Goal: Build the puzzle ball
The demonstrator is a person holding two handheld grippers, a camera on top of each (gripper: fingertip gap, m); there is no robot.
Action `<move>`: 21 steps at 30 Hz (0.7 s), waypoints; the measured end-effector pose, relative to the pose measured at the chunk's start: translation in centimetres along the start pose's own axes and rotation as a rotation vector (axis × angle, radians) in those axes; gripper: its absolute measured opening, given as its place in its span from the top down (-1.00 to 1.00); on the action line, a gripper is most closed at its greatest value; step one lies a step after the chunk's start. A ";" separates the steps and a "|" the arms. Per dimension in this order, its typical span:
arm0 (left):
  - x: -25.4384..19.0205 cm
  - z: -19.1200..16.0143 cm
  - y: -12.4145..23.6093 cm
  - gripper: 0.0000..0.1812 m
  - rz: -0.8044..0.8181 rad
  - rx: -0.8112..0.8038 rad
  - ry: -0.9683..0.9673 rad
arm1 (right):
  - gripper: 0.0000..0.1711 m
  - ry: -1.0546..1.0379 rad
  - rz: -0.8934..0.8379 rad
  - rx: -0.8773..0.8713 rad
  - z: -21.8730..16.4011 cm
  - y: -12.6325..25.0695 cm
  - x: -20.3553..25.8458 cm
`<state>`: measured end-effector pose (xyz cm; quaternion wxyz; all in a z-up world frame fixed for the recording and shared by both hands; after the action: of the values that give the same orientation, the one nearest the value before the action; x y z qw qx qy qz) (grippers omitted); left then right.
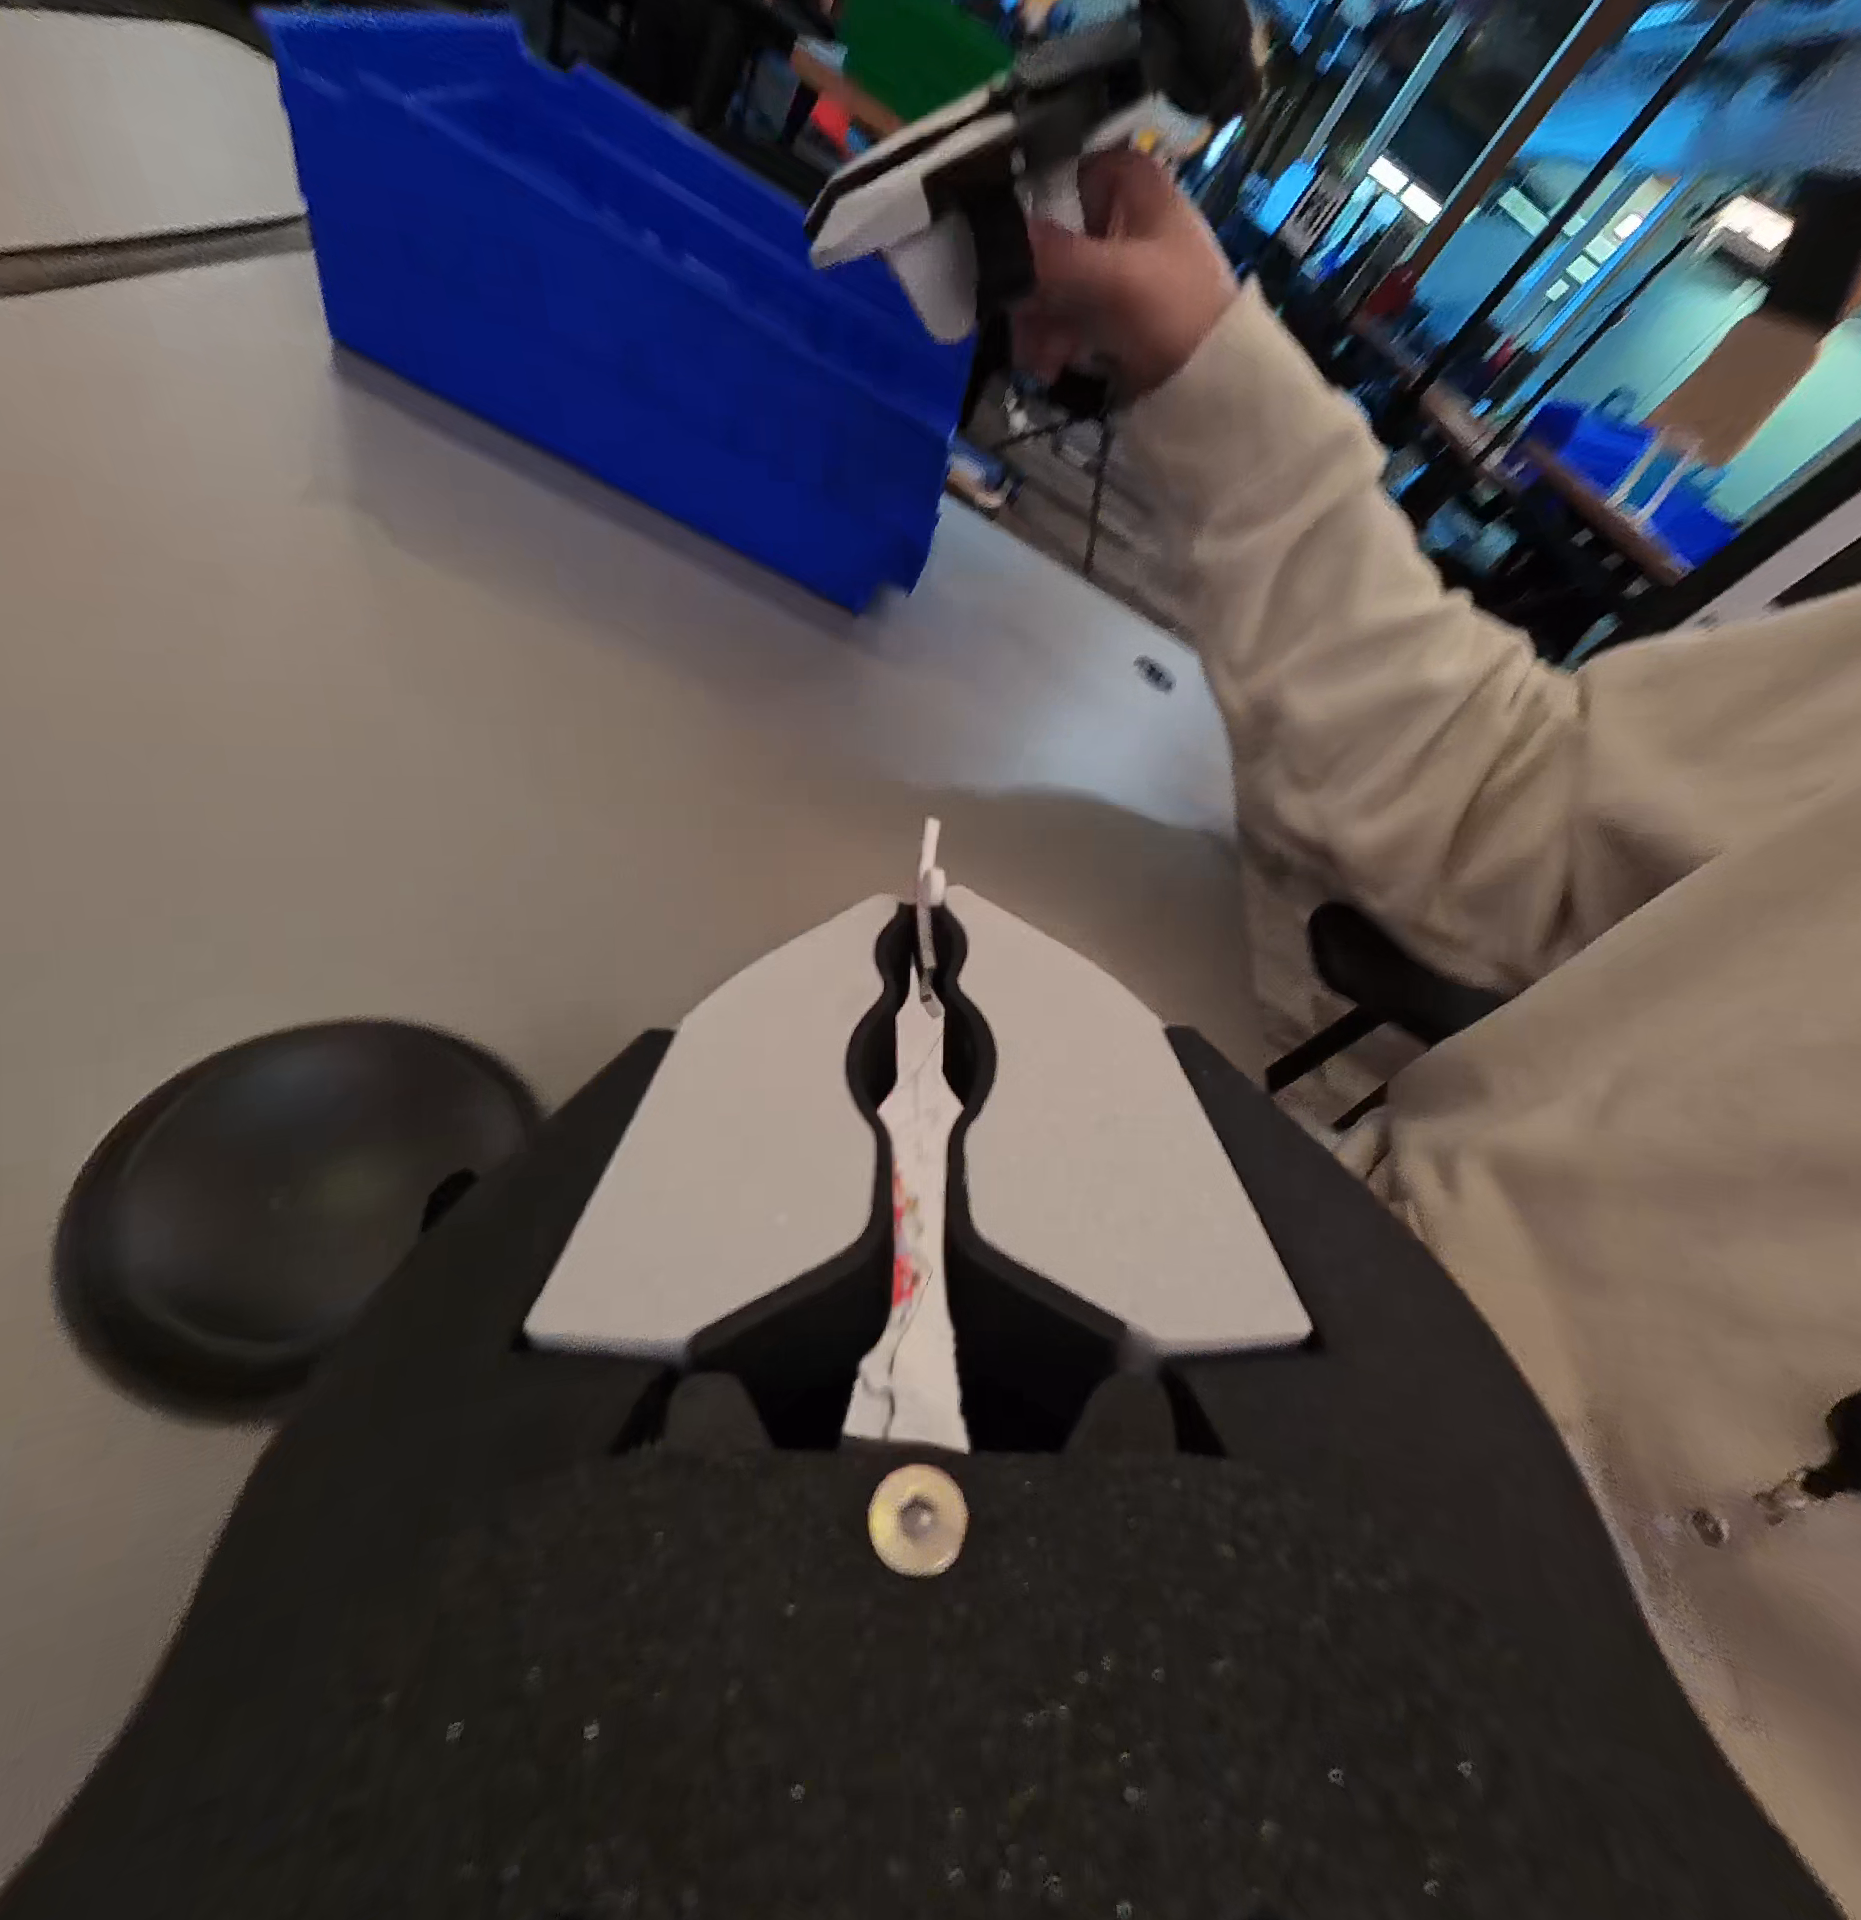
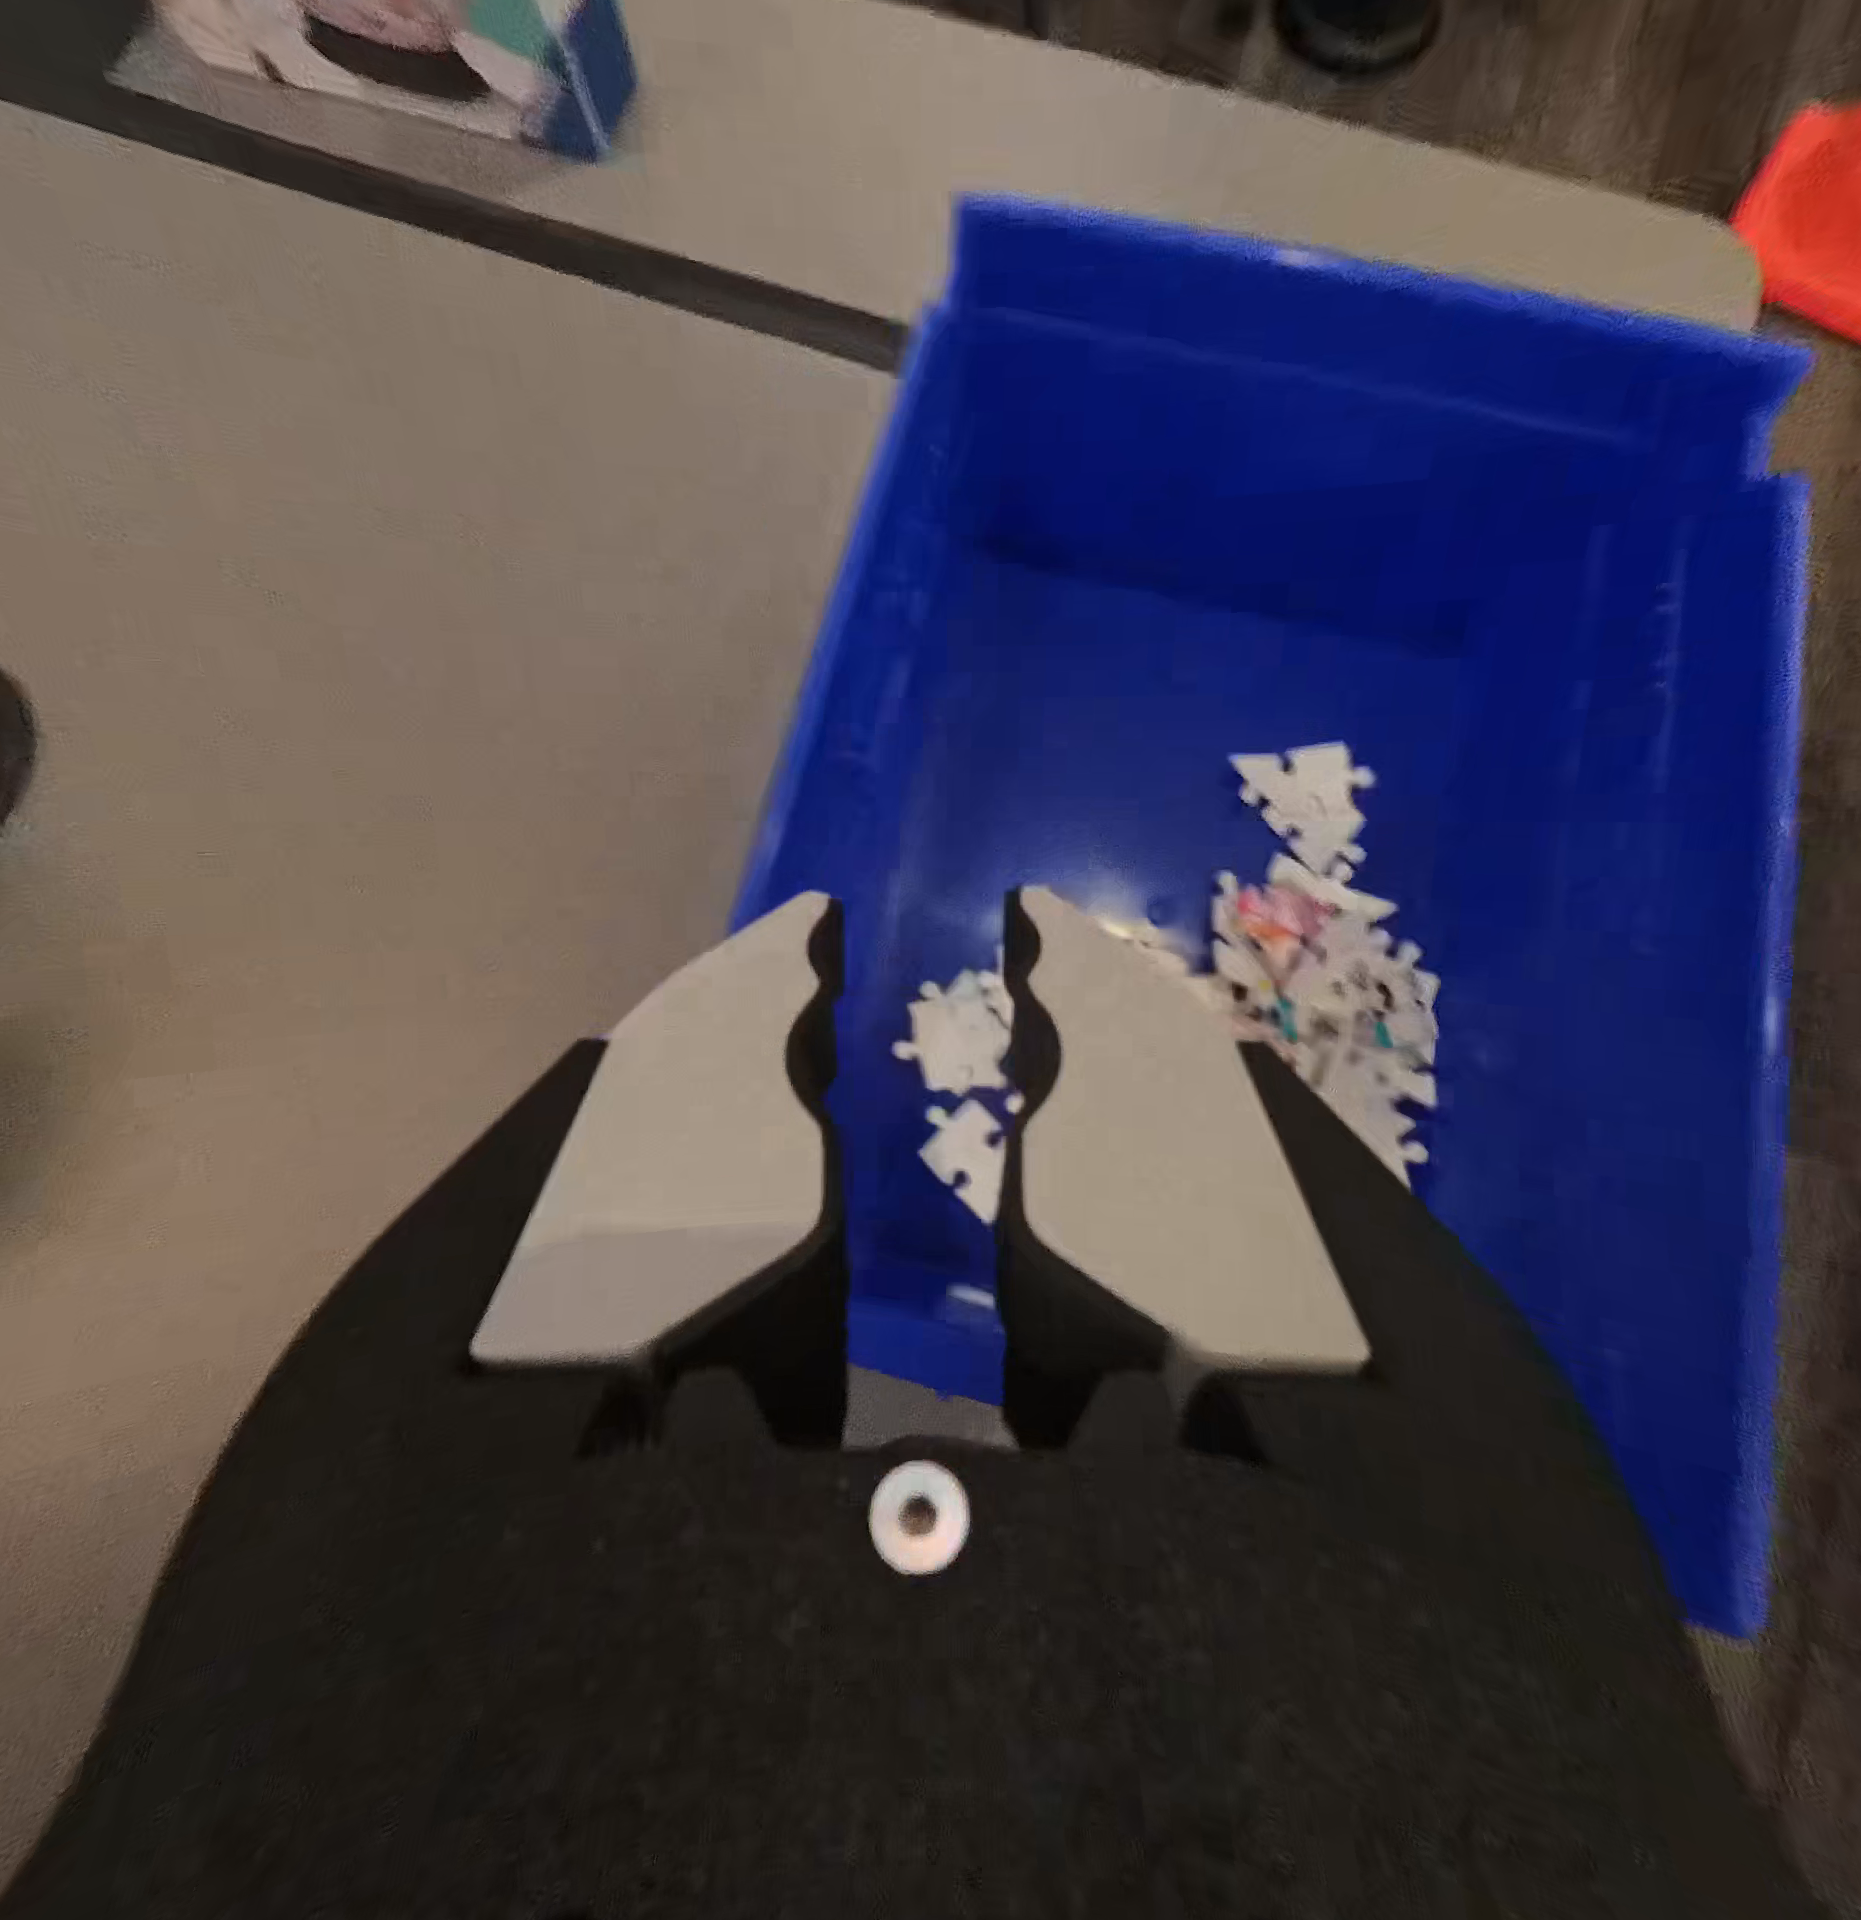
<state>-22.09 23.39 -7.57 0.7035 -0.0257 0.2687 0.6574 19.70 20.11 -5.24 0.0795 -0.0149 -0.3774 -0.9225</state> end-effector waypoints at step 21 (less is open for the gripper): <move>-4.9 0.2 -2.3 0.97 0.232 -0.023 -0.699 | 0.54 -0.656 1.473 -0.105 -4.3 -4.6 30.5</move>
<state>-19.78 18.71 -6.13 0.6734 0.2233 0.0059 0.7047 -11.00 16.16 -8.82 0.5516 -0.5334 -0.2312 -0.5982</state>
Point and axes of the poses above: each gripper's, where its closed fingertips meet, y back along the fingers, z out of its top, x = y × z across the jaws, the point moved 6 cm from there along y, back along the fingers, and after that the axes turned 6 degrees about z, right-handed, at the moved point
